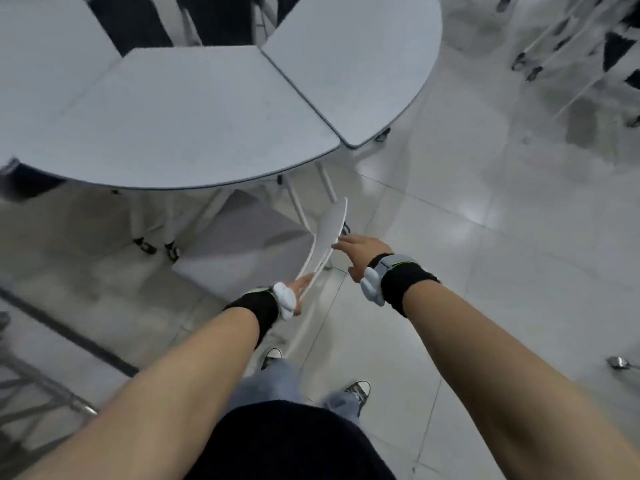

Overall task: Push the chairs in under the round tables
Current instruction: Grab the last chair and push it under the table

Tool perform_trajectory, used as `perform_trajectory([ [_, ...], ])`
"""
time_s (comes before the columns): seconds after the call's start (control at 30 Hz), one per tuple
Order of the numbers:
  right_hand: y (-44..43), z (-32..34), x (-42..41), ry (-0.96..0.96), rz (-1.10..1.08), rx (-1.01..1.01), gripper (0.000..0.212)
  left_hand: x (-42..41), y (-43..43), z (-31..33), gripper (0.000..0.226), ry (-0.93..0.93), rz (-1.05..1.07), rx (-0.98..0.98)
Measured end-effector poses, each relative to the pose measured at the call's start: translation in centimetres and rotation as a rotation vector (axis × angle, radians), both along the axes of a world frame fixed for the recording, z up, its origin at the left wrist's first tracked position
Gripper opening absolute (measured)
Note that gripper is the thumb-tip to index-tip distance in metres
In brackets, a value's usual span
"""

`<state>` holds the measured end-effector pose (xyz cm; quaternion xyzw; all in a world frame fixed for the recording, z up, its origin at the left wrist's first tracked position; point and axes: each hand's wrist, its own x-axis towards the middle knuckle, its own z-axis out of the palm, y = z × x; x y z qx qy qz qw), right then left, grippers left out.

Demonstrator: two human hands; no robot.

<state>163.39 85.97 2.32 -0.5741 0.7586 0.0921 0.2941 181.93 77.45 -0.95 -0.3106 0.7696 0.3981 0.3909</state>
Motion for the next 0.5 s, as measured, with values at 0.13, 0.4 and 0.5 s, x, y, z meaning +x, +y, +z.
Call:
perform_trajectory([
  [0.13,-2.1,-1.0,-0.4,-0.003,0.144,0.007,0.071,2.0,1.4,-0.7,0.109,0.058,0.097,-0.028],
  [0.4,-6.5,-3.4,-2.7,0.077,0.375,0.046,0.071,1.6,1.8,-3.4,0.078,0.029,0.344,-0.182],
  [0.5,-8.7,-3.7,-3.0,0.088,0.453,0.148,0.068,1.7,1.6,-4.6,0.08,-0.009,0.338,-0.188],
])
